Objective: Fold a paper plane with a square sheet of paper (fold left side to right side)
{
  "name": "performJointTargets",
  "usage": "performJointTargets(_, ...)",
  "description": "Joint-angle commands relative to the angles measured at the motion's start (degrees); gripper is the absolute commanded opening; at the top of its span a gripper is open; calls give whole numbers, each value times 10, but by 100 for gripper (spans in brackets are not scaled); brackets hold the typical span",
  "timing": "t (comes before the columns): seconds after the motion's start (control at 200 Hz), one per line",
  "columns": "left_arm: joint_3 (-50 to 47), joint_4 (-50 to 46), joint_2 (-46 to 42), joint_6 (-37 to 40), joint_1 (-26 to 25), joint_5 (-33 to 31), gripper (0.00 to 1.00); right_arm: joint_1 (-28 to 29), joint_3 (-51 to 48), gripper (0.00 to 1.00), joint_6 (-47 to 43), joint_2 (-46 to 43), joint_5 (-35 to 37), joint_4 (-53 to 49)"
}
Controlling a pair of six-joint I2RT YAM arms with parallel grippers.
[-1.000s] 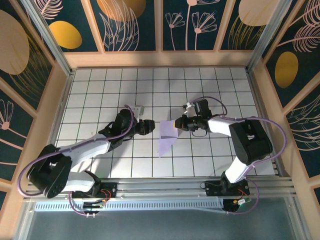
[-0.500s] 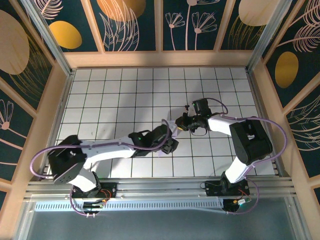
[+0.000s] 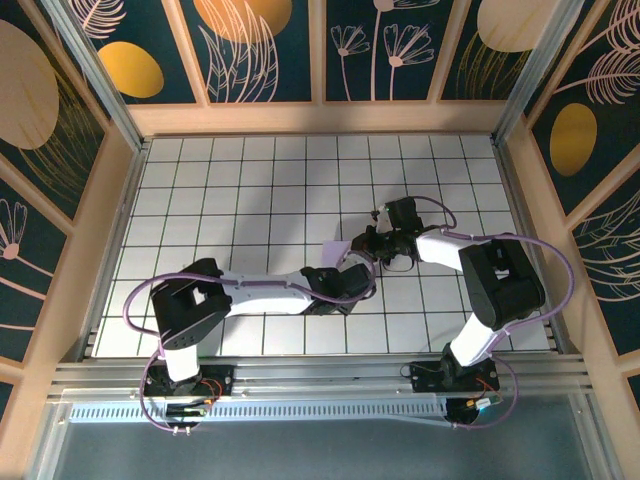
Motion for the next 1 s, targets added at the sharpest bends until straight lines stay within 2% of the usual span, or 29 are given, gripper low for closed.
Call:
performJointTargets(0.0, 15, -36, 9, 1, -3, -35, 53, -3, 14, 0, 7, 7, 5, -6)
performJointTargets(0.22, 12, -39, 16, -1, -3, -42, 46, -4, 15, 0, 6, 7, 7, -8)
performJointTargets(0.566, 3, -37, 16, -5, -3, -60, 25, -8, 9, 0, 3, 7, 16, -10)
performJointTargets(0.886, -1, -31, 16, -9, -3, -66, 9, -14, 7, 0, -3, 0, 17, -12)
performJointTargets(0.996, -5, -23, 14, -12, -3, -60, 3, -30, 3, 13, -14, -19, 25, -22)
